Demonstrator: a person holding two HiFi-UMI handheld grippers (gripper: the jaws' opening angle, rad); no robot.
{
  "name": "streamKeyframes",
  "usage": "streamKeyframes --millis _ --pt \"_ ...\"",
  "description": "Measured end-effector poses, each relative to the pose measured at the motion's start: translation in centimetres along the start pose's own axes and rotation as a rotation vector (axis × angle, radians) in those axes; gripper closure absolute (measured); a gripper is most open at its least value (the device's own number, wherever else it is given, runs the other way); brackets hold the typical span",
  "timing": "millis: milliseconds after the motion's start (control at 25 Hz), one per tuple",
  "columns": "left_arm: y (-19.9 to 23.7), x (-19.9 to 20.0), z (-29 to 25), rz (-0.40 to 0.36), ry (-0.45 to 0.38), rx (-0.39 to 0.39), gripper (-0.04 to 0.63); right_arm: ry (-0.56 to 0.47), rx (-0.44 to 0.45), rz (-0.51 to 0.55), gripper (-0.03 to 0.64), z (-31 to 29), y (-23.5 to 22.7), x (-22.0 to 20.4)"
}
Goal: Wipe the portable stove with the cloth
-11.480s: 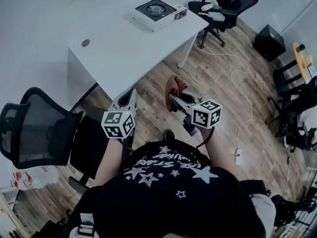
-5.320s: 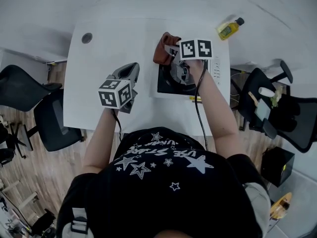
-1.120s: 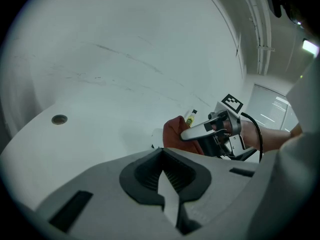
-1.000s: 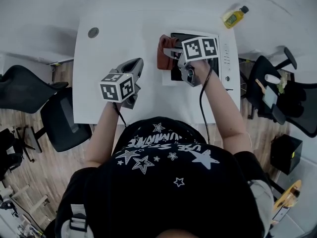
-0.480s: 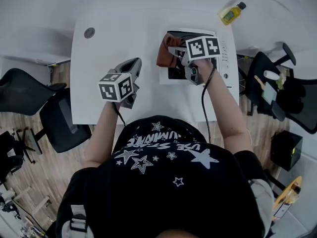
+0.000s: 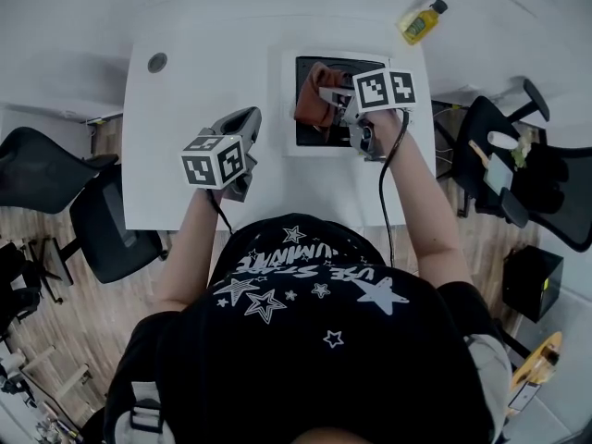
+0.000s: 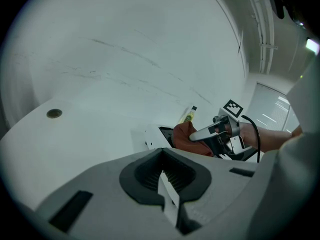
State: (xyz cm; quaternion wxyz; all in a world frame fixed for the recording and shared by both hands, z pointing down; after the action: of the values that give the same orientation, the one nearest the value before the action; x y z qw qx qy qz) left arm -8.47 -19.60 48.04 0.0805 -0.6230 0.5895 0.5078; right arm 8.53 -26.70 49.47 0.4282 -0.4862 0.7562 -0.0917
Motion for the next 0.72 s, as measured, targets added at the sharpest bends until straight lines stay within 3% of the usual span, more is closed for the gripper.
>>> streamKeyframes --millis 720 --pt "-5.9 -1.3 -4.1 -0.015 -0.010 -0.009 0.591 -0.029 -0.014 -0.020 0.554 6.3 -5.7 -1.5"
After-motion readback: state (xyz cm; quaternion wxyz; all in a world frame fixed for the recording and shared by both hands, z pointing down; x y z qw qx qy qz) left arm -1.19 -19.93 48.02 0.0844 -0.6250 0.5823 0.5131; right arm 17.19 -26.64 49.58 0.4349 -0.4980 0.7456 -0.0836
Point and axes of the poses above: the fingertips, and each gripper's own axes: z backward along the fingers, y to its left, x out of its top, the point moved 3 cm from there along z, backward along the fingers, and after that the axes turned 7 degrees about z, right-handed, at the moved point
